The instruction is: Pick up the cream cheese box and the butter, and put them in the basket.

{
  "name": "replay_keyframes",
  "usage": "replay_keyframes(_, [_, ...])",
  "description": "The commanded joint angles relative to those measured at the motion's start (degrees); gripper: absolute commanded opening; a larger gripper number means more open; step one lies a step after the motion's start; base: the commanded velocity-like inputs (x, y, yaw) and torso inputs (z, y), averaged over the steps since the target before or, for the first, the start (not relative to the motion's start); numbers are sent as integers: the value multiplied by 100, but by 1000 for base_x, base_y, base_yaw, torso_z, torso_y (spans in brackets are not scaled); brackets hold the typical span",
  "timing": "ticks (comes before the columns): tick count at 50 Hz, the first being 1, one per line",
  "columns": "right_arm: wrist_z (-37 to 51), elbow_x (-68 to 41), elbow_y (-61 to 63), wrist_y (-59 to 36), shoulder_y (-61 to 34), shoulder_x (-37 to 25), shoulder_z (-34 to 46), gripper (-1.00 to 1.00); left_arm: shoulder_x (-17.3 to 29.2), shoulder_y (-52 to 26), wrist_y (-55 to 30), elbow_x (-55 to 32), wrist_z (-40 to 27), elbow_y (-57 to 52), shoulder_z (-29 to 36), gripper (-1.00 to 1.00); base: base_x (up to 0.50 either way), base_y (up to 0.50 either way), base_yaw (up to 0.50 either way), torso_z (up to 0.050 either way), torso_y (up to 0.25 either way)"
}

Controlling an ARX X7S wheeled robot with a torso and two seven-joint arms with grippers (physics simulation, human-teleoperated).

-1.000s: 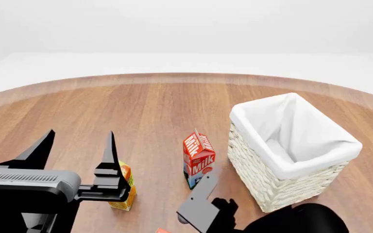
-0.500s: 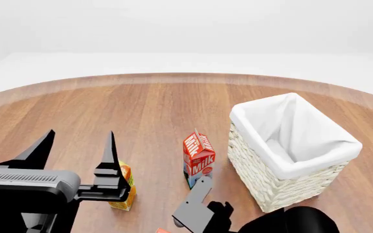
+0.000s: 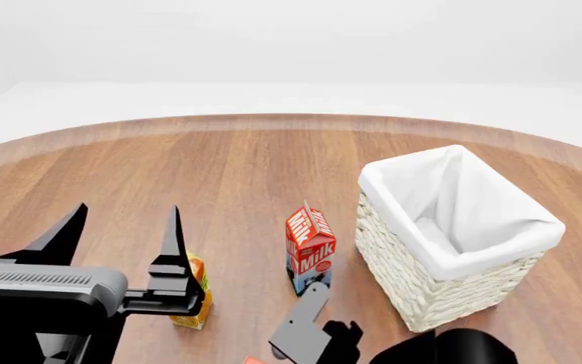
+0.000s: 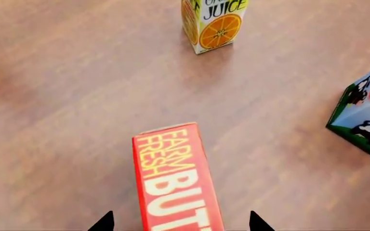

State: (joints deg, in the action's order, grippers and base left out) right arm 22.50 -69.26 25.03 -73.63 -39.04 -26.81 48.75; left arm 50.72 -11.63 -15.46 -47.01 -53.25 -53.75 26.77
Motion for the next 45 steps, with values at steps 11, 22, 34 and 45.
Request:
replay_keyframes(11, [-245,317,-261,259,47,12,278,100,-10,-24,-11,27,-10,-8,68,100,0,0,0,0,0])
replay_keyframes(22, [-359,462,-411,371,54,14,409,100,15,-44,-11,-11,-36,-24,68,100,0,0,0,0,0])
replay_keyframes(34, [-496,591,-599,514,94,39,531,100,26,-52,11,-13,-37,-21,81,100,0,0,0,0,0])
replay_keyframes(45, [-592,748,-755,638,117,85,666,100,49,-55,16,-25,-77,-58,88,100,0,0,0,0,0])
